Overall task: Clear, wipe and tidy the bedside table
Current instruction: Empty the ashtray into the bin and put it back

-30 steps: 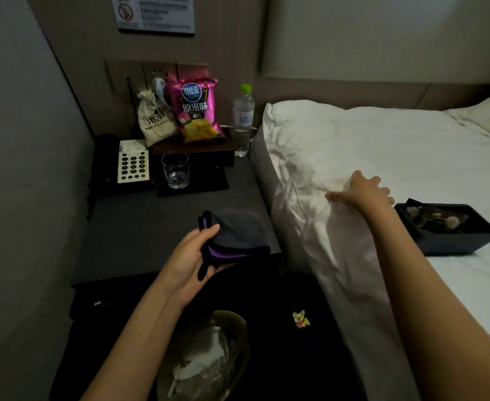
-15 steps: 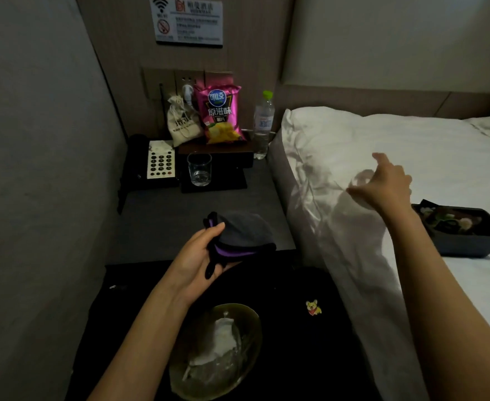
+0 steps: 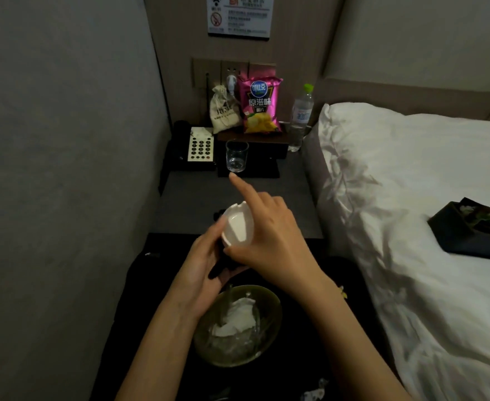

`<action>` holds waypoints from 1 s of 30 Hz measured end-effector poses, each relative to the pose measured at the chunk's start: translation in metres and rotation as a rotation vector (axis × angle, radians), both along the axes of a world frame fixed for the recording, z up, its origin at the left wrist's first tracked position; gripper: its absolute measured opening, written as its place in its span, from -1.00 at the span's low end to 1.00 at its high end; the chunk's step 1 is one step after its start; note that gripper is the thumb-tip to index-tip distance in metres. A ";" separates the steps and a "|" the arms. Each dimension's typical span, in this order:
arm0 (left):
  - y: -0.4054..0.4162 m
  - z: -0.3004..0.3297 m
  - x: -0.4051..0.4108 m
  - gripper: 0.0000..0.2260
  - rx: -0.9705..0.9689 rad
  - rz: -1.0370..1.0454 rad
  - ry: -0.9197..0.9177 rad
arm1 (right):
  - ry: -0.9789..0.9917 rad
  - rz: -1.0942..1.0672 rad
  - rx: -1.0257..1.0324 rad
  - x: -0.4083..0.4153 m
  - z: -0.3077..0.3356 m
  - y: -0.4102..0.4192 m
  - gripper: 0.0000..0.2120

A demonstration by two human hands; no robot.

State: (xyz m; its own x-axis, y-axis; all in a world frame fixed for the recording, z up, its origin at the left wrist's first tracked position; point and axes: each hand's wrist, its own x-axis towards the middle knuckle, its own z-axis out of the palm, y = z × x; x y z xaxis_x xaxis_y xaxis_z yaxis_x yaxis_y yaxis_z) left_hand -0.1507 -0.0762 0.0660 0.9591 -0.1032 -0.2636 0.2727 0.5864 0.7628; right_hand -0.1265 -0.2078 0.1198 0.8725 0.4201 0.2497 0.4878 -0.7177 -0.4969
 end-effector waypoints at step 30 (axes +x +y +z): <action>0.033 -0.020 -0.025 -0.24 0.350 -0.149 -0.193 | 1.016 -0.482 1.600 -0.021 -0.068 -0.004 -0.64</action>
State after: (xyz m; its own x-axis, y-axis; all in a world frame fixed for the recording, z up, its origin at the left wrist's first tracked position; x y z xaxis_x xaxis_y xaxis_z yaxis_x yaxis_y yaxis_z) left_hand -0.1760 -0.0432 0.0463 0.9756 -0.1809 -0.1248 0.1679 0.2476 0.9542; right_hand -0.1472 -0.2114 0.0516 0.8682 0.0752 -0.4905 -0.4188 0.6412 -0.6430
